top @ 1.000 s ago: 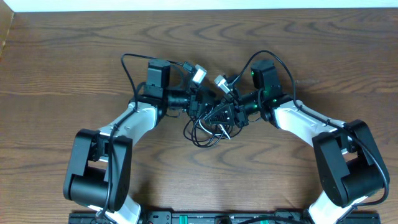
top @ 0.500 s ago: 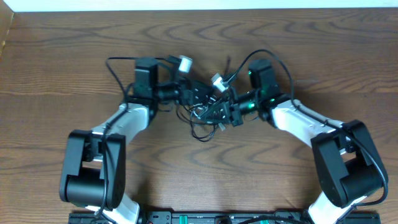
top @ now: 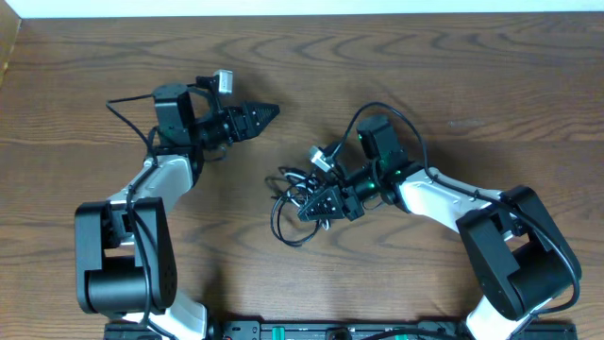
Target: Untangle cables
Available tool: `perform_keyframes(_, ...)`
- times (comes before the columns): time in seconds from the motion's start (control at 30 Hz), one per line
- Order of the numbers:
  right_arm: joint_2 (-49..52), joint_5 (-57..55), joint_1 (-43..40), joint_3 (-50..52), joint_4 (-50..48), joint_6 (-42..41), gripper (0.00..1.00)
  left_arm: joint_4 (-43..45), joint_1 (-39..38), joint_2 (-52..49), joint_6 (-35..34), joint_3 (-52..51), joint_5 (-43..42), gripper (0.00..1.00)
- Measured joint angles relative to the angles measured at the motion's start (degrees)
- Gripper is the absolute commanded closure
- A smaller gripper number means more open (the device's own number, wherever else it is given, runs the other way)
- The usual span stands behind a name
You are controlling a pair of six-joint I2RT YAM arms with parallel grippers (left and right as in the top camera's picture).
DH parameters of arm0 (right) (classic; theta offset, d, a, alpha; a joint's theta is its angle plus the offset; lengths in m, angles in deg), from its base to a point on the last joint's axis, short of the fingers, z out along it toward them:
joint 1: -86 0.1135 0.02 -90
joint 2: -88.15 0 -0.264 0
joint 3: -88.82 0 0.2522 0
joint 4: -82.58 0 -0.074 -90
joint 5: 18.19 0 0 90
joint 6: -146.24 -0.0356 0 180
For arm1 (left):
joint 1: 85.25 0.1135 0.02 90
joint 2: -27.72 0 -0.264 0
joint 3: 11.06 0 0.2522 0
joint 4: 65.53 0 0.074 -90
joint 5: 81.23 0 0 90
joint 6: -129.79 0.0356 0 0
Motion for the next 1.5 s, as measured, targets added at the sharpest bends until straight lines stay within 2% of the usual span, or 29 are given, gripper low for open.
perform_keyframes(0.17,0.0,0.22,-1.36,0.11,-0.13,0.09,0.79,-2.21,0.11,0.0,0.04,0.0,-1.77,0.13)
perform_keyframes(0.2,0.0,0.26,-1.86,0.11,-0.07,-0.15,0.72,-3.17,0.09,0.0,0.2,0.02,-2.01,0.12)
perform_keyframes(0.33,0.0,0.39,-3.1,0.15,-0.04,-0.7,0.58,-9.11,0.09,0.0,2.08,0.11,-2.27,0.11)
perform_keyframes(0.63,0.0,0.42,-3.37,0.13,0.57,-0.85,0.52,-25.53,0.09,0.0,12.83,0.31,-1.25,0.11)
perform_keyframes(0.77,0.0,-0.13,-3.37,0.13,3.21,-0.83,0.54,-32.37,0.09,0.0,17.38,0.39,2.08,0.11)
perform_keyframes(0.93,0.0,-4.98,-3.23,0.13,9.46,-0.81,0.63,-36.96,0.09,0.31,20.55,0.42,5.84,0.12)
perform_keyframes(1.1,0.0,-12.79,-1.53,0.13,12.17,-0.94,0.65,-41.31,0.09,5.57,21.59,0.44,12.74,0.3)
perform_keyframes(1.27,0.0,-25.11,3.72,0.13,12.59,-4.44,0.6,-47.47,0.04,15.63,19.43,0.46,24.26,0.32)
perform_keyframes(1.37,0.0,-35.5,7.85,0.13,12.79,-7.67,0.74,-50.86,0.04,20.76,17.0,0.52,32.2,0.32)
perform_keyframes(1.5,0.0,-49.83,12.74,0.13,14.8,-12.5,0.91,-52.94,0.04,22.97,15.3,0.52,38.53,0.32)
